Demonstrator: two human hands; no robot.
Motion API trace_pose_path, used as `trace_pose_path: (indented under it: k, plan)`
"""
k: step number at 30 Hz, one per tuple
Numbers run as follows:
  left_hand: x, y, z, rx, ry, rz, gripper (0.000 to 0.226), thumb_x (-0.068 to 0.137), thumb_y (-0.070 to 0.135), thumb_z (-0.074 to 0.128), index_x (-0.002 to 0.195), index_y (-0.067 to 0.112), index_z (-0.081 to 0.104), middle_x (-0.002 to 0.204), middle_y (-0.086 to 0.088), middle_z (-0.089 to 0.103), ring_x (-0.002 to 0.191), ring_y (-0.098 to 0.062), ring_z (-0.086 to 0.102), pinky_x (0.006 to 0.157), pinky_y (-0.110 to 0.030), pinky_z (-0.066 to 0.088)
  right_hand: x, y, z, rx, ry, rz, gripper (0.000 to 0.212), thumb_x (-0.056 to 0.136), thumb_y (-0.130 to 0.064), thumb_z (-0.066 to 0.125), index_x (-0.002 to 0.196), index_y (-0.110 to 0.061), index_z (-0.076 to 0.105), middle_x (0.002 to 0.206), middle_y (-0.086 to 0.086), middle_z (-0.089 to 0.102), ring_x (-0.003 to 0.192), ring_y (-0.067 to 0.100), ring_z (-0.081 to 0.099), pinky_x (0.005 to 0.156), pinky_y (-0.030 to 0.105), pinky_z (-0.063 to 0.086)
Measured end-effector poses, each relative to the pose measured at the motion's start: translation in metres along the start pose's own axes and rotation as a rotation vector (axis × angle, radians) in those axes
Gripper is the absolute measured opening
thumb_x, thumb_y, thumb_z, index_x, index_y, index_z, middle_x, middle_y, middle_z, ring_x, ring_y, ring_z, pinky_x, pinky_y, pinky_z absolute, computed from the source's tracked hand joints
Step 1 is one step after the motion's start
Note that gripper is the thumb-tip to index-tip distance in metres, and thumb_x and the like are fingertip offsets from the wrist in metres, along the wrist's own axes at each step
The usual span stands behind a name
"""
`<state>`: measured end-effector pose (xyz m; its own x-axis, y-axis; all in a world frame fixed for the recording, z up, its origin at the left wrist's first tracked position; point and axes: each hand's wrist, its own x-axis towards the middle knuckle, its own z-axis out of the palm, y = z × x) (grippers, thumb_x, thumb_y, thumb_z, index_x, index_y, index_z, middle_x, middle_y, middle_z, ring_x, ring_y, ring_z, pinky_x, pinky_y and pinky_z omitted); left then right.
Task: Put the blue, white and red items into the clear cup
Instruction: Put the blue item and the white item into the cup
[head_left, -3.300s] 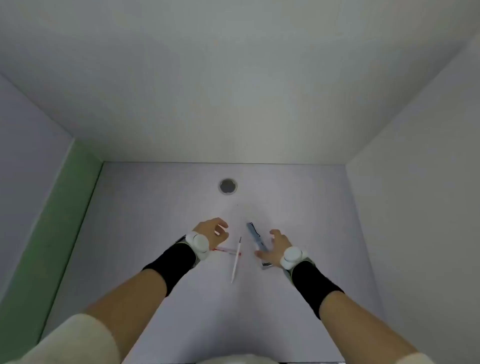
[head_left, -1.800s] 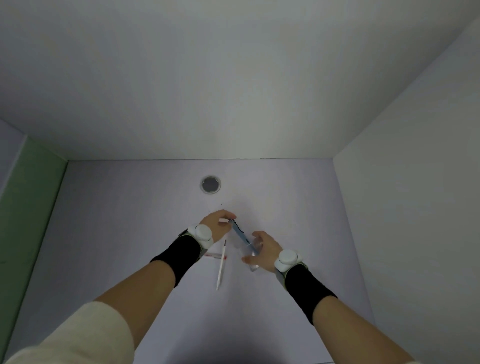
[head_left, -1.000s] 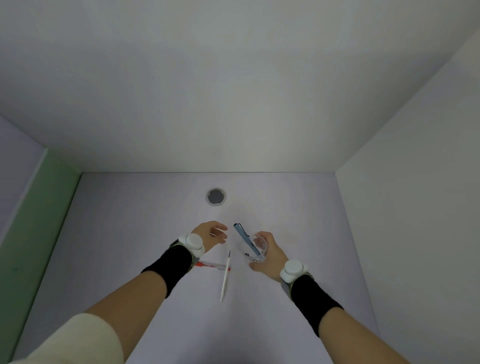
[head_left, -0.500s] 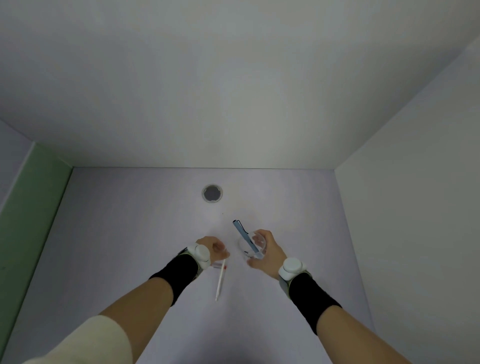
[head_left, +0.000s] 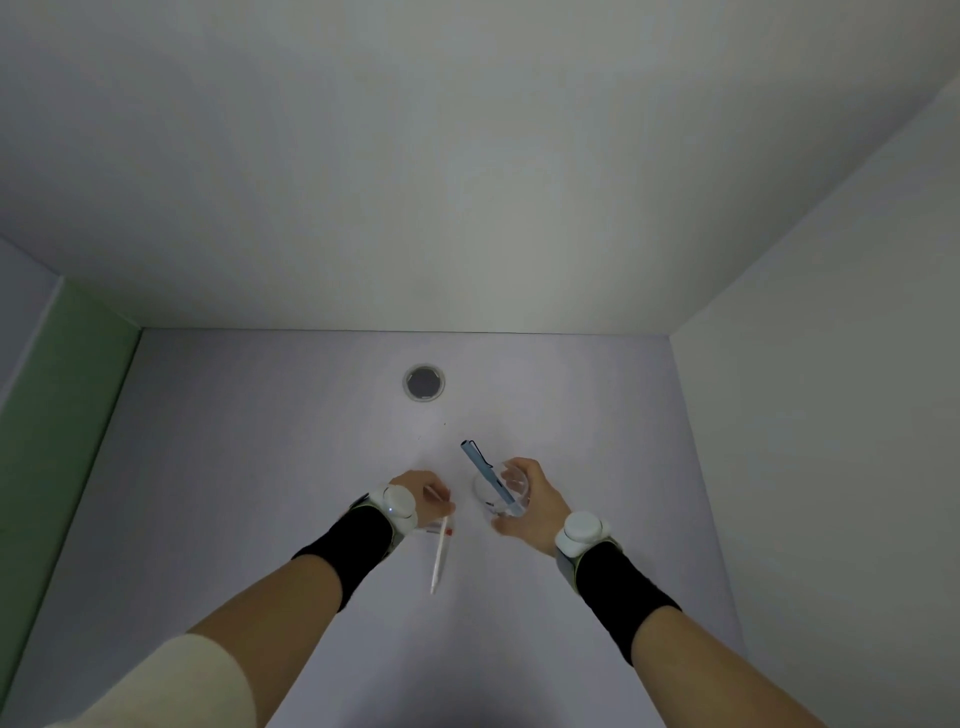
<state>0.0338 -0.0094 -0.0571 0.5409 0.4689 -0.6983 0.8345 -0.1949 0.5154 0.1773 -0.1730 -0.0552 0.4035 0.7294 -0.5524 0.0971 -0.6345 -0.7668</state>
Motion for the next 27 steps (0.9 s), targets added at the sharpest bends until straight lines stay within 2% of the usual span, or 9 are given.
trace_pose_path:
  k: [2,3,5,8,12,18,21,25,27]
  plan:
    - [-0.002,0.001,-0.009,-0.122,-0.024,0.026,0.015,0.079,0.020,0.074,0.092,0.015,0.067,0.091,-0.009,0.071,0.067,-0.014,0.062,0.060,-0.015,0.051,0.000,-0.001,-0.001,0.000,0.003,-0.001,0.078,0.071,-0.016,0.080,0.131,-0.030,0.032,0.130,-0.006,0.051,0.123,0.017,0.050,0.096,0.025,0.041]
    - [-0.003,0.003,-0.015,-0.173,-0.026,0.050,0.014,0.080,0.019,0.074,0.089,0.014,0.065,0.090,-0.012,0.072,0.064,-0.014,0.062,0.062,-0.017,0.053,0.000,-0.001,-0.001,0.000,0.005,-0.002,0.078,0.071,-0.015,0.080,0.131,-0.030,0.032,0.131,-0.005,0.051,0.123,0.017,0.050,0.097,0.026,0.042]
    - [-0.004,0.006,-0.027,-0.242,0.000,0.099,0.014,0.081,0.019,0.074,0.088,0.013,0.063,0.092,-0.017,0.074,0.064,-0.016,0.064,0.067,-0.020,0.054,0.001,-0.002,-0.001,0.004,0.013,-0.005,0.079,0.071,-0.014,0.080,0.132,-0.028,0.033,0.131,-0.005,0.051,0.124,0.017,0.049,0.100,0.028,0.042]
    - [-0.005,0.014,-0.044,-0.319,0.044,0.134,0.017,0.083,0.022,0.072,0.092,0.011,0.063,0.091,-0.016,0.075,0.062,-0.013,0.067,0.057,-0.012,0.048,0.001,-0.003,-0.002,0.014,0.018,-0.012,0.079,0.071,-0.013,0.080,0.133,-0.026,0.033,0.131,-0.004,0.050,0.125,0.017,0.049,0.099,0.026,0.041]
    - [-0.007,0.028,-0.063,-0.423,0.087,0.180,0.013,0.087,0.022,0.068,0.093,0.013,0.061,0.086,-0.008,0.071,0.063,-0.012,0.067,0.062,-0.019,0.052,0.001,-0.005,-0.001,0.018,0.018,-0.018,0.079,0.070,-0.014,0.080,0.134,-0.026,0.034,0.132,-0.004,0.050,0.126,0.018,0.049,0.095,0.025,0.042]
    - [-0.011,0.049,-0.080,-0.650,0.284,0.319,0.003,0.088,0.017,0.066,0.088,0.017,0.063,0.080,0.000,0.073,0.065,-0.008,0.070,0.063,-0.016,0.056,0.001,-0.008,0.002,0.010,0.007,-0.030,0.081,0.071,-0.013,0.080,0.136,-0.024,0.033,0.135,-0.001,0.051,0.128,0.017,0.047,0.100,0.025,0.039]
    - [-0.014,0.054,-0.076,-0.696,0.270,0.345,0.005,0.088,0.013,0.066,0.087,0.017,0.063,0.081,0.000,0.074,0.067,-0.010,0.072,0.062,-0.015,0.057,0.000,-0.011,0.004,0.013,0.006,-0.045,0.080,0.072,-0.018,0.080,0.136,-0.025,0.034,0.132,-0.003,0.052,0.125,0.017,0.049,0.098,0.025,0.040]
    - [-0.019,0.054,-0.062,-0.728,0.213,0.334,0.006,0.085,0.008,0.069,0.085,0.012,0.064,0.084,-0.008,0.075,0.072,-0.018,0.072,0.069,-0.022,0.057,0.000,-0.016,0.006,0.023,0.031,-0.061,0.078,0.071,-0.019,0.081,0.134,-0.025,0.036,0.129,-0.004,0.053,0.119,0.019,0.052,0.093,0.025,0.042]
    - [-0.021,0.052,-0.055,-0.726,0.187,0.329,0.007,0.082,0.008,0.072,0.086,0.007,0.066,0.078,-0.003,0.076,0.069,-0.015,0.073,0.064,-0.017,0.055,0.001,-0.018,0.007,0.044,0.044,-0.068,0.077,0.070,-0.018,0.082,0.132,-0.025,0.037,0.130,-0.002,0.054,0.118,0.020,0.053,0.092,0.026,0.043]
